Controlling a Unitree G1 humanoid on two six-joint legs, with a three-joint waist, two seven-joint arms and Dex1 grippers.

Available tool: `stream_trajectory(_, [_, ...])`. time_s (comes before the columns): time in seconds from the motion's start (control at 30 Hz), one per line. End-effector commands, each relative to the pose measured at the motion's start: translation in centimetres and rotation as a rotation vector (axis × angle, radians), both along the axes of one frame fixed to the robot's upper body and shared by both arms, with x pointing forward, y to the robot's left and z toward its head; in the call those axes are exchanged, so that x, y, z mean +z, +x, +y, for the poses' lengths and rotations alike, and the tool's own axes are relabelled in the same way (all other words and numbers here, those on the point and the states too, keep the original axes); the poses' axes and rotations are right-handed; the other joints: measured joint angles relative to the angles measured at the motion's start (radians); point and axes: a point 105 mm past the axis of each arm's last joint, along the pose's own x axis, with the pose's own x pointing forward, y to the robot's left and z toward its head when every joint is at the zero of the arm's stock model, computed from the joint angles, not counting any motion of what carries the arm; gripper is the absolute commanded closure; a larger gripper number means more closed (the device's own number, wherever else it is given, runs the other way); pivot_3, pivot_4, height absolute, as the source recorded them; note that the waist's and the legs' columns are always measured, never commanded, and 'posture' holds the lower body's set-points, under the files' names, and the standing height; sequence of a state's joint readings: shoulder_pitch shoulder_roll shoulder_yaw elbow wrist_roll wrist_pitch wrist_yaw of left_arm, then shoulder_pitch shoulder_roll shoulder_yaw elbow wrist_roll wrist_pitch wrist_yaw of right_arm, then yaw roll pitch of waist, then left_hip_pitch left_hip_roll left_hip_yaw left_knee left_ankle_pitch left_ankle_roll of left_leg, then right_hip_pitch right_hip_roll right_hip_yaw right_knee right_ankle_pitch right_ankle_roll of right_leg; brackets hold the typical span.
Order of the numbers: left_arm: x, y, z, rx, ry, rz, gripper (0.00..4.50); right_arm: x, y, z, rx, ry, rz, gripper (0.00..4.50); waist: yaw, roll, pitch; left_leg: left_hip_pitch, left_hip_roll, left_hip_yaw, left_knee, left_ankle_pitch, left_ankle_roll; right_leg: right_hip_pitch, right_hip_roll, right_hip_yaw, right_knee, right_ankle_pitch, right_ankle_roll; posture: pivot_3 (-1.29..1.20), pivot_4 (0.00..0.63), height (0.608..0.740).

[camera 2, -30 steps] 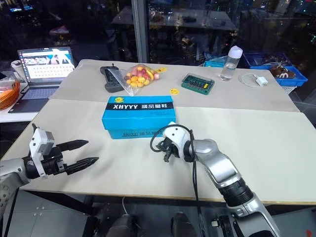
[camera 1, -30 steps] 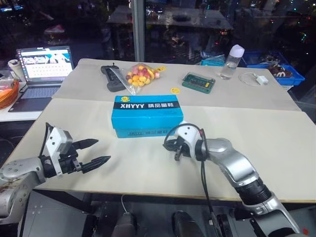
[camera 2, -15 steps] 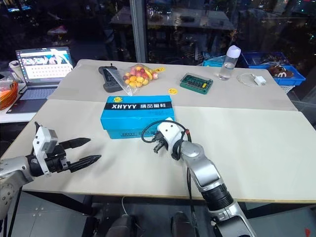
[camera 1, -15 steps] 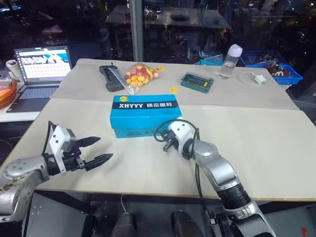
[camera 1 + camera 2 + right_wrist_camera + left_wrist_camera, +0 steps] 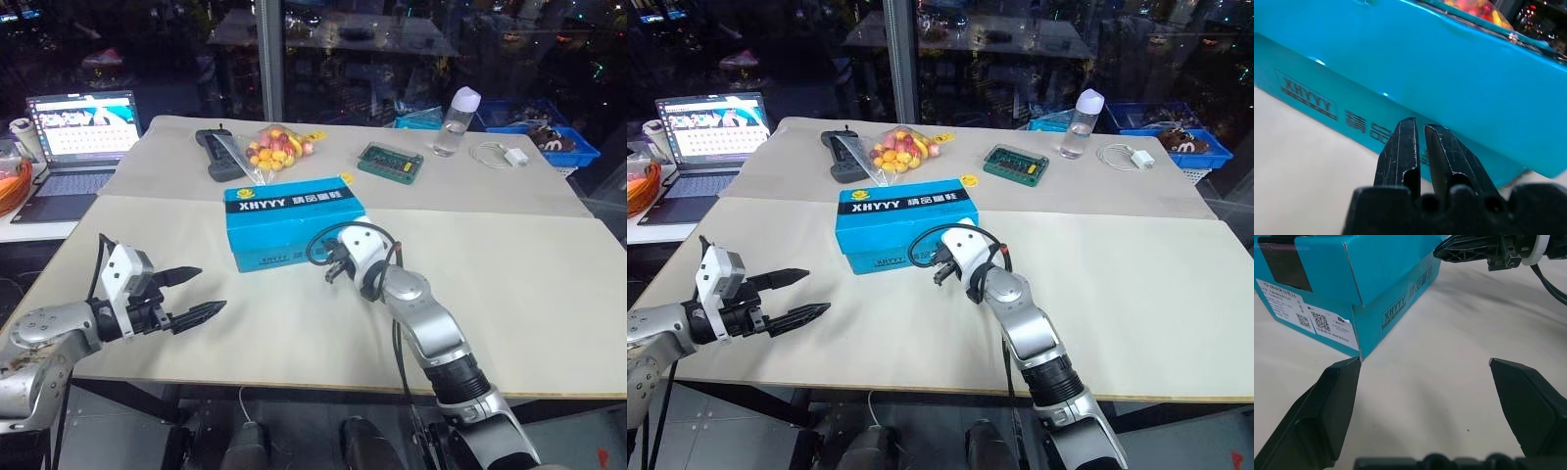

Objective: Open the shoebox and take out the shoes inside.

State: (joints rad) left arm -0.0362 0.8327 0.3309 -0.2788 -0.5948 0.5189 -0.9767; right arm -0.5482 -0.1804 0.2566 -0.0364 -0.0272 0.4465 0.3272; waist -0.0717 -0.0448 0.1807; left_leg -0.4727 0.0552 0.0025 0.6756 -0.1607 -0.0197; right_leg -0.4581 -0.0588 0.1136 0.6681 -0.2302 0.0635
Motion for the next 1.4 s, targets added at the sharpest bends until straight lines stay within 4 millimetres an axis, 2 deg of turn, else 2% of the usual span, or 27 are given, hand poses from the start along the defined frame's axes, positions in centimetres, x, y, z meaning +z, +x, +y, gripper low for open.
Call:
stream_trajectory(0.03, [1.0, 0.0, -0.2, -0.015, 0.012, -0.043, 0.0, 3.5, 0.2, 0.4, 0.0, 0.038, -0.128, 3.84, 0.0, 0.0, 0.0, 0.0, 0.0, 0.0, 0.0, 0.0, 0.0, 0.0, 0.0, 0.0, 0.0, 0.0, 0.0, 0.0, 0.15, 0.676])
stream_trajectory(0.3, [0.9, 0.0, -0.3, -0.013, 0.014, -0.042, 0.0, 5.8, 0.8, 0.2, -0.028, 0.069, -0.213, 3.84, 0.001, 0.0, 0.0, 0.0, 0.001, 0.0, 0.0, 0.0, 0.0, 0.0, 0.0, -0.001, 0.0, 0.0, 0.0, 0.0, 0.15, 0.676])
stream_trajectory(0.53, [0.8, 0.0, -0.4, -0.012, 0.014, -0.044, 0.0, 8.4, 1.3, 1.4, 0.011, 0.083, -0.264, 3.84, -0.001, 0.0, 0.0, 0.0, 0.001, 0.0, 0.0, 0.0, 0.0, 0.0, 0.0, -0.001, 0.002, 0.0, 0.0, 0.0, 0.15, 0.676])
stream_trajectory(0.8, [0.7, -0.1, -0.6, -0.008, 0.011, -0.045, 0.0, 9.7, 1.5, 2.2, 0.076, 0.094, -0.274, 3.84, 0.002, 0.0, 0.0, 0.0, 0.004, 0.0, 0.0, 0.0, 0.0, 0.0, 0.0, -0.006, 0.003, -0.001, -0.002, 0.0, 0.15, 0.676])
stream_trajectory(0.9, [0.6, -0.2, -0.6, -0.006, 0.01, -0.041, 0.0, 8.7, -0.7, 2.7, 0.258, 0.073, -0.176, 3.84, 0.003, 0.001, 0.0, -0.001, 0.007, 0.0, 0.0, 0.0, 0.0, -0.001, 0.002, -0.008, 0.003, -0.001, -0.003, 0.0, 0.15, 0.676])
stream_trajectory(1.0, [0.5, -0.3, -0.6, -0.006, 0.011, -0.037, 0.0, 7.6, -3.3, 2.5, 0.4, 0.083, -0.069, 3.84, 0.004, 0.001, 0.0, -0.002, 0.01, 0.001, 0.001, 0.001, 0.0, 0.0, 0.002, -0.01, 0.005, -0.002, -0.004, 0.0, 0.15, 0.676])
stream_trajectory(1.1, [0.5, -0.3, -0.6, -0.006, 0.01, -0.034, 0.0, 5.9, -4.7, 2.5, 0.464, 0.064, 0.005, 3.84, 0.005, 0.001, 0.0, -0.002, 0.013, 0.0, 0.001, 0.001, 0.0, 0.0, 0.003, -0.015, 0.006, -0.004, -0.007, 0.0, 0.15, 0.676])
stream_trajectory(1.2, [0.6, -0.2, -0.7, -0.009, 0.008, -0.035, 0.0, 3.7, -5.0, 3.0, 0.47, -0.002, 0.051, 3.84, 0.003, 0.001, 0.0, -0.001, 0.013, 0.0, 0.0, 0.0, 0.0, -0.001, 0.002, -0.016, 0.008, -0.004, -0.008, 0.0, 0.15, 0.676])
stream_trajectory(1.23, [0.6, -0.1, -0.8, -0.01, 0.008, -0.035, 0.0, 3.0, -4.9, 3.2, 0.466, -0.022, 0.058, 4.11, 0.002, 0.001, 0.0, 0.0, 0.014, 0.0, 0.0, 0.0, -0.001, -0.001, 0.002, -0.017, 0.008, -0.004, -0.009, 0.0, 0.15, 0.676])
stream_trajectory(1.3, [0.6, -0.1, -0.8, -0.012, 0.007, -0.035, 0.0, 1.5, -4.2, 3.5, 0.431, -0.069, 0.066, 4.45, 0.001, 0.001, 0.0, 0.0, 0.014, 0.0, 0.0, 0.0, -0.002, -0.001, 0.002, -0.017, 0.008, -0.003, -0.011, 0.0, 0.15, 0.676])
stream_trajectory(1.4, [0.6, -0.1, -0.8, -0.013, 0.009, -0.033, 0.0, -0.7, -2.5, 3.7, 0.347, -0.14, 0.063, 4.45, 0.002, 0.0, 0.0, 0.002, 0.014, 0.0, -0.001, -0.001, -0.002, 0.0, 0.002, -0.018, 0.008, -0.003, -0.011, 0.0, 0.15, 0.676])
